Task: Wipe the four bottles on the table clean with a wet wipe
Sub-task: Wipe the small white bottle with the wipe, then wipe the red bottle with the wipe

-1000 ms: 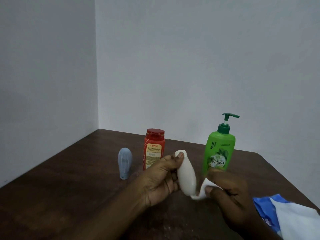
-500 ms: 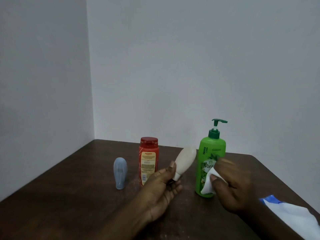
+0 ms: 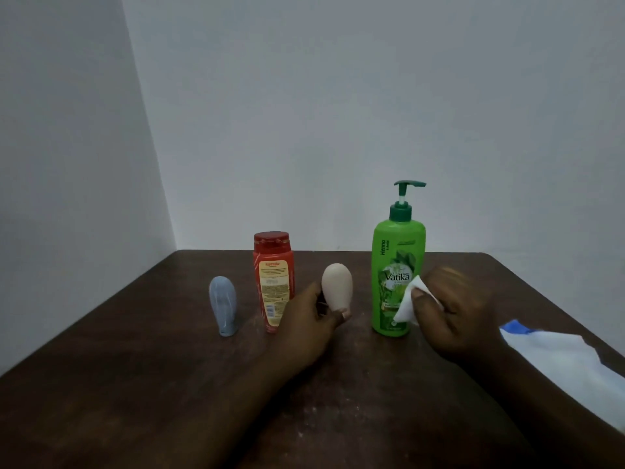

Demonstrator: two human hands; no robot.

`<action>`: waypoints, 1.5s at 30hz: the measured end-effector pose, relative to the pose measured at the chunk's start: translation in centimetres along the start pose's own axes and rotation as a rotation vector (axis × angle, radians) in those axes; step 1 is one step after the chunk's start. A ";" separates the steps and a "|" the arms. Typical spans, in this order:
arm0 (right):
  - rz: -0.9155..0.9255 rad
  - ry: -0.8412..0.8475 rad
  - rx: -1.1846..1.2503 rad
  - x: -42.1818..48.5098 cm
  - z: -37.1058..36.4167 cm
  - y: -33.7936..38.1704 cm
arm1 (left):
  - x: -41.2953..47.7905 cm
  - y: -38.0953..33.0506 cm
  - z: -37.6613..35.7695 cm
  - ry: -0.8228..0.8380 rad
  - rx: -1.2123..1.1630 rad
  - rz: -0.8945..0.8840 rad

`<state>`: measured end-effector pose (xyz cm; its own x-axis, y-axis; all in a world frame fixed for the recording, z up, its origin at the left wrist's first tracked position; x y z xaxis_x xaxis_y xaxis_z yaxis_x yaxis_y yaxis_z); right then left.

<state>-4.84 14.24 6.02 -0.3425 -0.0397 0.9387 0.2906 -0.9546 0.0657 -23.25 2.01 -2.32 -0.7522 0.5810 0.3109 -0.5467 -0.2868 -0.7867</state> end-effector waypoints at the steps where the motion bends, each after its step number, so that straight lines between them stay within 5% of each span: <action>1: 0.006 0.008 -0.005 0.1 0.0 0.1 | 0.2 0.1 -0.2 0.011 0.037 -0.007; 8: 0.170 0.039 -0.092 0.5 -0.1 2.0 | 0.7 1.2 -1.3 0.083 0.130 0.010; 23: 0.174 0.187 -0.150 -0.4 -1.8 1.3 | -0.1 1.1 -1.4 0.099 0.017 -0.020; 34: 0.223 0.115 -0.184 -0.3 -1.2 2.4 | -3.6 -5.2 3.4 -0.185 -0.061 -0.230; 38: 0.292 0.204 -0.160 -1.0 -3.0 3.0 | -5.7 -8.8 11.7 -0.640 0.046 -0.536; 41: 0.396 0.365 -0.179 0.4 -5.5 6.6 | -4.1 -8.5 15.5 -0.754 0.080 -0.491; 45: -0.114 0.455 0.027 5.0 -9.1 6.2 | -0.9 -5.0 16.0 -0.651 0.185 -0.371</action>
<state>-12.94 5.44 8.04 -0.7288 -0.0666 0.6815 0.2496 -0.9526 0.1739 -25.69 -9.22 9.86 -0.5408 0.1154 0.8332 -0.8150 -0.3166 -0.4852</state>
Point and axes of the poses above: each hand's wrist, its own x-axis towards the middle knuckle, its own z-axis out of the back of the hand, y = z × x, the point moved 9 cm from there along x, towards the middle knuckle, and after that the axes turned 2 degrees about x, right-handed, at the moved point
